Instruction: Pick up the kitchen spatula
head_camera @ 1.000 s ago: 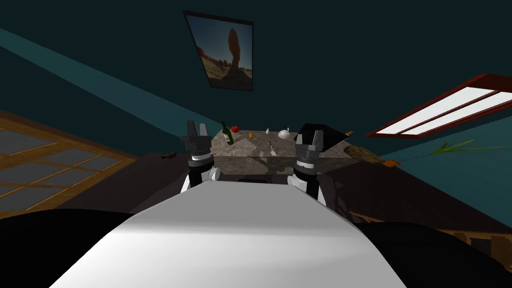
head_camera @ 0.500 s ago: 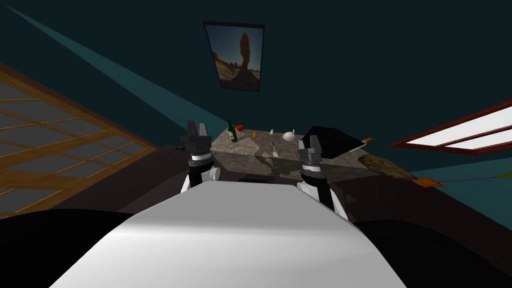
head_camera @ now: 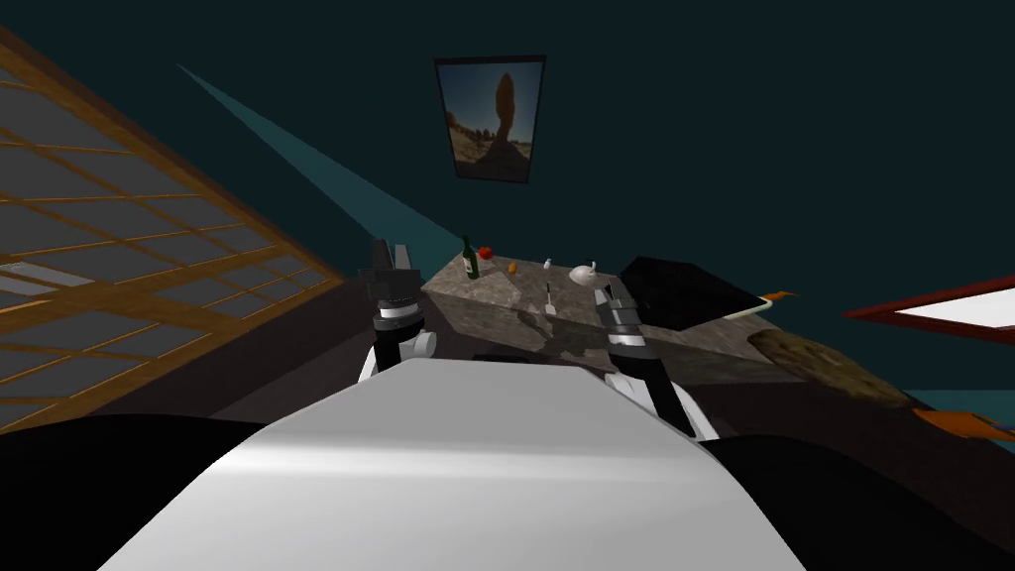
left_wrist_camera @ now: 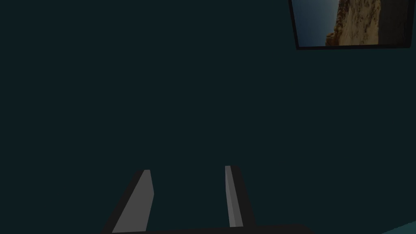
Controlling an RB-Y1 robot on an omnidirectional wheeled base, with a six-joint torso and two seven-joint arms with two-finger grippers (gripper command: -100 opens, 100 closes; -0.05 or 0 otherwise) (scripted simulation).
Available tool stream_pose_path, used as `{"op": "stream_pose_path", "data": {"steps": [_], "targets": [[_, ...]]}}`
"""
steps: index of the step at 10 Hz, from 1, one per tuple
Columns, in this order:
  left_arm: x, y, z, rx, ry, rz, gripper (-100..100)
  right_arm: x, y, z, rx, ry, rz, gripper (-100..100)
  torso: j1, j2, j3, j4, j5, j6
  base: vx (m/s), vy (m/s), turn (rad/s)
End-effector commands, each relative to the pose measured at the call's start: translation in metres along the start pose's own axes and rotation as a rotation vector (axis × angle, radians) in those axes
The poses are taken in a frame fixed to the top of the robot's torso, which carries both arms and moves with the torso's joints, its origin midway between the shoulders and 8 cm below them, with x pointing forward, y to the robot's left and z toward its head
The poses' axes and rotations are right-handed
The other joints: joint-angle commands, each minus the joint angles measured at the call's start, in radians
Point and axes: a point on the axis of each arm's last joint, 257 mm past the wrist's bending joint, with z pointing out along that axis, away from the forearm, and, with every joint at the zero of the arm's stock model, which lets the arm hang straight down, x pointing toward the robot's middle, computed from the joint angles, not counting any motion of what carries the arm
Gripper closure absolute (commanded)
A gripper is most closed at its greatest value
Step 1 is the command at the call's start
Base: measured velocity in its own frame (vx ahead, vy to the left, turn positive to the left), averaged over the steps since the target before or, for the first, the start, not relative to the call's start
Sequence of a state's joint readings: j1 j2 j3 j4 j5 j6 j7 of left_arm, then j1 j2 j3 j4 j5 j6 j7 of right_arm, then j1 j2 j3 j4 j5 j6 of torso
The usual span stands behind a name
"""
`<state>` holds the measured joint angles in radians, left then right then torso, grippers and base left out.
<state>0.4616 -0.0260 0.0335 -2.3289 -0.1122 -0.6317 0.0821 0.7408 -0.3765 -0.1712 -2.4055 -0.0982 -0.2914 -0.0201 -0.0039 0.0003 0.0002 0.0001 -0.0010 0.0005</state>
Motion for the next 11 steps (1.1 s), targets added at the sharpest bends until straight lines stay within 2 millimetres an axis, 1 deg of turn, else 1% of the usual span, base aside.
{"op": "stream_pose_path", "data": {"steps": [1, 2, 3, 4, 5, 6, 7, 8, 9, 10, 11], "targets": [[0.0, 0.0, 0.0, 0.0, 0.0, 0.0, 0, -0.007, -0.017, -0.007, 0.077, 0.023, -0.03, -100, 0.0, 0.0, 0.0, 0.0, 0.0, 0.0, -0.017, -0.033, 0.207], [0.0, 0.0, 0.0, 0.0, 0.0, 0.0, 0, -0.007, -0.017, -0.007, 0.077, 0.023, -0.03, -100, 0.0, 0.0, 0.0, 0.0, 0.0, -0.001, -0.012, -0.028, 0.145], [0.0, 0.0, 0.0, 0.0, 0.0, 0.0, 0, -0.012, -0.032, -0.015, 0.144, 0.042, -0.054, -100, 0.001, -0.001, 0.0, 0.0, 0.0, 0.0, -0.019, -0.029, 0.267], [0.0, 0.0, 0.0, 0.0, 0.0, 0.0, 0, -0.017, -0.046, -0.023, 0.206, 0.055, -0.073, -100, 0.001, 0.0, 0.0, 0.0, 0.0, -0.001, -0.025, -0.04, 0.447], [0.0, 0.0, 0.0, 0.0, 0.0, 0.0, 0, -0.016, -0.048, -0.024, 0.214, 0.062, -0.076, -100, 0.0, 0.0, 0.0, 0.0, 0.0, -0.001, -0.018, -0.042, 0.118], [0.0, 0.0, 0.0, 0.0, 0.0, 0.0, 0, -0.021, -0.063, -0.034, 0.285, 0.083, -0.098, -100, 0.0, -0.001, 0.0, 0.0, 0.0, 0.0, -0.014, -0.033, 0.223], [0.0, 0.0, 0.0, 0.0, 0.0, 0.0, 0, -0.026, -0.074, -0.043, 0.337, 0.1, -0.113, -100, 0.0, -0.001, 0.0, 0.0, 0.0, -0.001, -0.023, -0.039, 0.445], [0.0, 0.0, 0.0, 0.0, 0.0, 0.0, 0, -0.026, -0.079, -0.045, 0.357, 0.104, -0.117, -100, 0.0, -0.001, -0.001, 0.0, 0.0, -0.001, -0.019, -0.043, 0.154], [0.0, 0.0, 0.0, 0.0, 0.0, 0.0, 0, -0.031, -0.094, -0.057, 0.428, 0.127, -0.135, -100, 0.0, -0.001, -0.001, 0.0, 0.0, 0.0, -0.013, -0.026, 0.287], [0.0, 0.0, 0.0, 0.0, 0.0, 0.0, 0, -0.036, -0.109, -0.07, 0.498, 0.143, -0.148, -100, 0.001, -0.001, -0.001, 0.0, 0.0, -0.001, -0.013, -0.03, 0.468], [0.0, 0.0, 0.0, 0.0, 0.0, 0.0, 0, -0.036, -0.111, -0.071, 0.507, 0.15, -0.152, -100, 0.001, -0.002, -0.001, 0.0, 0.0, -0.001, -0.01, -0.031, 0.119]]}}
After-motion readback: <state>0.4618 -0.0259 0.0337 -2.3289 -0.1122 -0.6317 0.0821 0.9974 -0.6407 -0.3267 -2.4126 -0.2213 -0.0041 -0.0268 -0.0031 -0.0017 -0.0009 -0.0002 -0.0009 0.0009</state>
